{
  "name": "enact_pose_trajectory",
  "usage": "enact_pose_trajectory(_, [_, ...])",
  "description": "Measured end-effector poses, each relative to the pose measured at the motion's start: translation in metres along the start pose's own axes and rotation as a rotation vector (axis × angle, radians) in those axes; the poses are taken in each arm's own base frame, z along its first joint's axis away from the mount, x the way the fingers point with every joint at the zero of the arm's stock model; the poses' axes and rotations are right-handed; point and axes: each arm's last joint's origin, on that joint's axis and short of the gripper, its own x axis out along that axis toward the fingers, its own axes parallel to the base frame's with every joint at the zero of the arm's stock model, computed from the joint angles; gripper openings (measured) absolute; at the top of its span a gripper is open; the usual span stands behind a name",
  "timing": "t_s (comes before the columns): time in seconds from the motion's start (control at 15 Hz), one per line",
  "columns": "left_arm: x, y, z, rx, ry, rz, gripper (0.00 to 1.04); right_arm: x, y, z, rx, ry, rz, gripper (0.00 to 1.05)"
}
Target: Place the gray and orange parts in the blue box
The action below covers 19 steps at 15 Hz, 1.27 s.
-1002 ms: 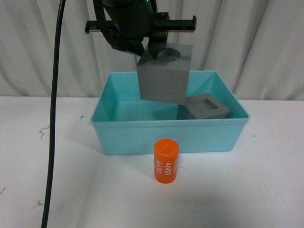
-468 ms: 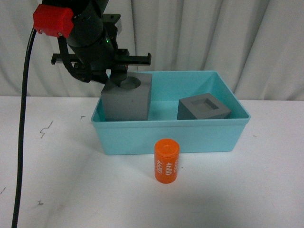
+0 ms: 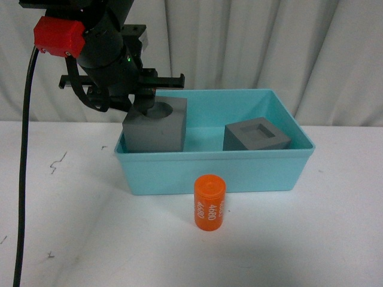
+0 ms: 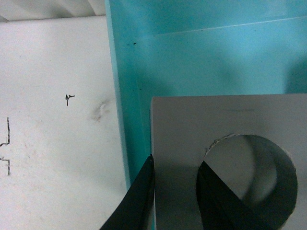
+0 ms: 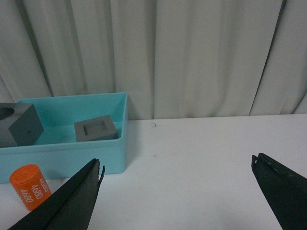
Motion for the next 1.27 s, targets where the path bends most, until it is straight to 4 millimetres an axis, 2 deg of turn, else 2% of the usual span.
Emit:
enact_pose_trajectory(0.33, [-0.011,0.004,0.007,-0.004,-0.031,-0.012,0.76,0.000,0.000,0.000,0.000,0.000,0.000,0.98])
enact_pose_trajectory(0.47, [-0.029,0.011,0.017,-0.026,-0.109,-0.028,0.97,0.000,0.000,0.000,0.000,0.000,0.000,0.98])
enact_pose_trajectory(0.53, [-0.045,0.015,0.019,-0.034,-0.166,-0.041,0.99,0.000,0.000,0.000,0.000,0.000,0.000,0.98])
enact_pose_trajectory(0.67, [-0.087,0.022,0.024,-0.037,-0.352,-0.085,0.98,0.000,0.000,0.000,0.000,0.000,0.000,0.98])
enact_pose_trajectory(0.8, [-0.125,0.027,0.017,-0.001,-0.473,-0.119,0.98,0.000,0.000,0.000,0.000,0.000,0.000,0.98])
enact_pose_trajectory(0.94, [-0.143,0.031,0.000,0.034,-0.512,-0.139,0.98,0.000,0.000,0.000,0.000,0.000,0.000,0.98])
enact_pose_trajectory(1.0, [-0.151,0.034,-0.009,0.023,-0.661,-0.079,0.92,0.000,0.000,0.000,0.000,0.000,0.000,0.98])
enact_pose_trajectory(1.14, [-0.175,0.059,-0.049,-0.046,-0.880,0.038,0.68,0.000,0.000,0.000,0.000,0.000,0.000,0.98])
enact_pose_trajectory(1.2, [-0.181,0.069,-0.067,-0.063,-0.932,0.057,0.57,0.000,0.000,0.000,0.000,0.000,0.000,0.98])
enact_pose_trajectory(1.27, [-0.179,0.077,-0.087,-0.067,-0.934,0.068,0.45,0.000,0.000,0.000,0.000,0.000,0.000,0.98])
